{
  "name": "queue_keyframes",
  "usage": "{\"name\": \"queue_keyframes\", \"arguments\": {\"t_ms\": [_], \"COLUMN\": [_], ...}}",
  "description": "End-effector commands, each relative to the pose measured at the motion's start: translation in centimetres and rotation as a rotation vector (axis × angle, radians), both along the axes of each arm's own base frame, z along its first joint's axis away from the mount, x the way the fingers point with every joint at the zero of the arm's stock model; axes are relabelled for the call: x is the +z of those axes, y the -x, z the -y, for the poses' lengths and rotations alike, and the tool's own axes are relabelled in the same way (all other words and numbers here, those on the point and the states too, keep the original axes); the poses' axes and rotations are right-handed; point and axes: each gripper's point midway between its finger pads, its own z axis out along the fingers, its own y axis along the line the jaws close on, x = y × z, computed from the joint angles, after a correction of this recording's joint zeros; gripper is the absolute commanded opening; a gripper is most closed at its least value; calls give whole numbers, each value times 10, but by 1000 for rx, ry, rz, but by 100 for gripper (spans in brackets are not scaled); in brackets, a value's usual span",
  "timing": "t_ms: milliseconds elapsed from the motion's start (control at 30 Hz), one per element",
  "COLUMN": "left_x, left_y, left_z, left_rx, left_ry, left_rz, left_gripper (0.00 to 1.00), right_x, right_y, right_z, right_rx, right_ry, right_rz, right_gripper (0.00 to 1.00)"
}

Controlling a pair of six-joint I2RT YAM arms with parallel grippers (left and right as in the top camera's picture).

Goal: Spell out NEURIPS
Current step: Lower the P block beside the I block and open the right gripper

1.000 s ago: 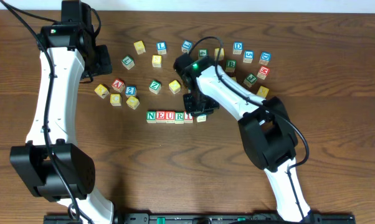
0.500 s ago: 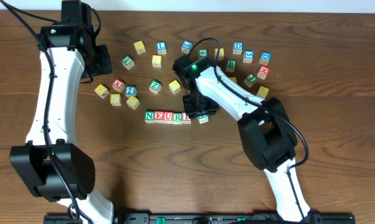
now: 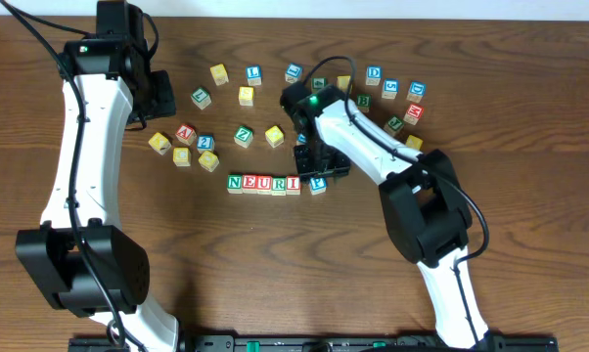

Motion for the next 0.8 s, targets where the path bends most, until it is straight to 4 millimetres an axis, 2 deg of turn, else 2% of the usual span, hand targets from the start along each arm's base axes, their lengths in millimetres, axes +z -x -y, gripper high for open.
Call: {"name": "queue_keyframes", "arguments": {"t_ms": [0,200,400,567,767], "left_x": [16,16,16,16,16], "left_y": [-2,-2,-2,-2,-2], "left_z": [-4,-4,-4,-4,-4], "left_rx": [-4,-4,-4,-4,-4], "left_ry": [-17,-18,-18,-18,-18], "left_rz": [41,41,41,41,41], "left_gripper": [47,47,47,48,47], "right_x": [12,20,51,91,131], "right_y": [-3,-3,-13,-19,-15], "right_z": [2,-10,-11,2,35], "right_rx": [-9,42,53,33,5], "right_ry": [-18,-96,-150,-186,-190], "right_rz": [20,3,63,127,160], "right_gripper": [52,45,47,49,48]}}
